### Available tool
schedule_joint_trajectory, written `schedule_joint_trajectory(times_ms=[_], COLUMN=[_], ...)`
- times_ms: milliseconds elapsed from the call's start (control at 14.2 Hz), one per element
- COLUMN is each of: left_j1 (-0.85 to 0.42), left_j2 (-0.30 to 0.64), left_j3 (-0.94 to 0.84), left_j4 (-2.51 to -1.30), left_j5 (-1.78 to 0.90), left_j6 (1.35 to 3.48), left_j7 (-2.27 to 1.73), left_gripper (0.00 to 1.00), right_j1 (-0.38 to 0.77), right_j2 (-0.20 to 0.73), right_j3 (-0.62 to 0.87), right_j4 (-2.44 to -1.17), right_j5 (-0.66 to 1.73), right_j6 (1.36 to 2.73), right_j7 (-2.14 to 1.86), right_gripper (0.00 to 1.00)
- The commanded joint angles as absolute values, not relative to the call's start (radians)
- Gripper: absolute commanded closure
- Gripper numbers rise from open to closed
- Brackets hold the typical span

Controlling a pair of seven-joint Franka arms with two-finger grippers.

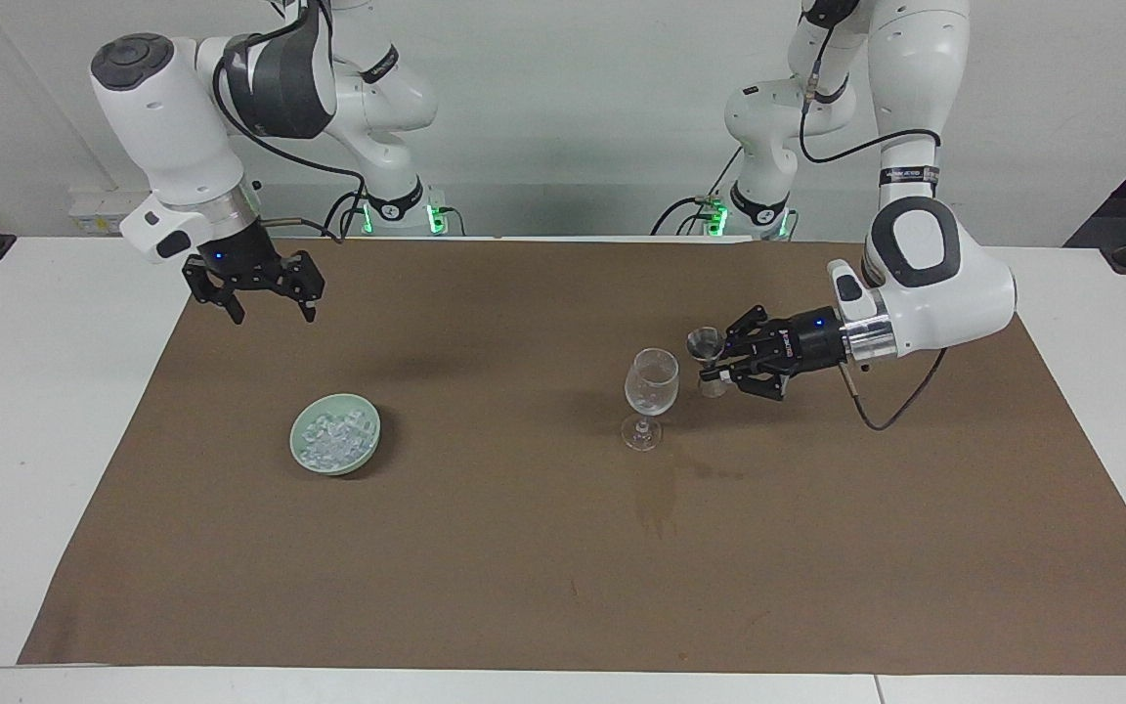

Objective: Pour wine and add ice with both arms
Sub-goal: 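Carry the shot cup with the left gripper over the clear cup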

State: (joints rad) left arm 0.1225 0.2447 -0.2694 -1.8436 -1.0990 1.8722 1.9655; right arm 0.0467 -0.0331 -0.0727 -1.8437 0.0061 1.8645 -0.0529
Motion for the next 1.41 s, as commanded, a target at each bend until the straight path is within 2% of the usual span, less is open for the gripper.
schedule_joint_trajectory(times_ms=[0,141,635,1340], left_j1=[0.103,0.106,0.098,0.018], left_j2=[0.199,0.195,0.157,0.155], left_j3=[-0.247,-0.247,-0.244,-0.244], left_j4=[-1.876,-1.871,-1.855,-1.832], left_j5=[-1.065,-1.033,-0.914,-0.799], left_j6=[1.894,1.893,1.898,1.96], left_j7=[1.954,1.941,1.813,1.674], left_gripper=[1.0,1.0,1.0,1.0], right_j1=[0.041,0.041,0.038,0.026], right_j2=[-0.037,-0.04,-0.057,-0.074], right_j3=[-0.071,-0.071,-0.087,-0.087], right_j4=[-1.842,-1.812,-1.657,-1.632], right_j5=[0.028,0.028,0.018,0.011], right_j6=[1.865,1.829,1.573,1.529], right_j7=[-0.084,-0.081,-0.055,0.026], right_gripper=[0.0,0.0,0.0,0.0])
